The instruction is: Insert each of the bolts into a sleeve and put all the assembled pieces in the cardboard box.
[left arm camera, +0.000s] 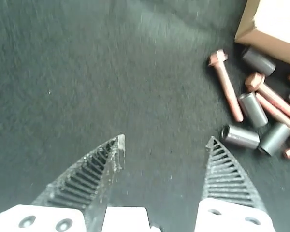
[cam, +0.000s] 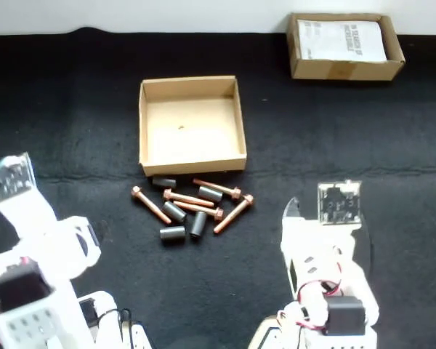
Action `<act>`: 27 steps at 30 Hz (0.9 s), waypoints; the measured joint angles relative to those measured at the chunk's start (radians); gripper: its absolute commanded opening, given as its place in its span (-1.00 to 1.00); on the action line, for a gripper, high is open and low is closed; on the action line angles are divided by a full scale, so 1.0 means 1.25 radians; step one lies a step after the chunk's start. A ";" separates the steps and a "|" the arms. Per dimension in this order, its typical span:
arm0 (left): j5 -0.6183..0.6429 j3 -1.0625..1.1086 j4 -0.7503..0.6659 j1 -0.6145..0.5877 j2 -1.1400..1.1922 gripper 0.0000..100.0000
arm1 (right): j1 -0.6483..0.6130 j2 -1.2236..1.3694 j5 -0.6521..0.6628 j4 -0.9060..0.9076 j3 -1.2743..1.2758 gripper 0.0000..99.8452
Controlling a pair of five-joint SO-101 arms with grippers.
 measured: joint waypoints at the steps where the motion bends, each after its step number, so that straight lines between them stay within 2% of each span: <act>1: 0.000 -0.042 0.023 0.000 0.045 -0.46 | 0.000 0.034 0.000 0.000 -0.027 -0.60; 6: 0.000 -0.195 0.071 0.000 0.222 -0.46 | 0.000 0.266 0.000 0.107 -0.244 -0.60; 12: 0.000 -0.214 0.075 0.000 0.287 -0.46 | 0.000 0.590 0.000 0.356 -0.550 -0.60; 16: 0.000 -0.214 0.077 0.000 0.287 -0.46 | -0.056 0.797 0.000 0.508 -0.719 -0.60; 21: 0.000 -0.214 0.077 -0.015 0.287 -0.46 | -0.169 0.955 0.000 0.541 -0.777 -0.60; 24: 0.000 -0.214 0.077 -0.055 0.288 -0.46 | -0.245 1.010 -0.006 0.541 -0.783 -0.60; 27: 0.000 -0.214 0.077 -0.115 0.288 -0.46 | -0.268 1.046 -0.037 0.504 -0.783 -0.60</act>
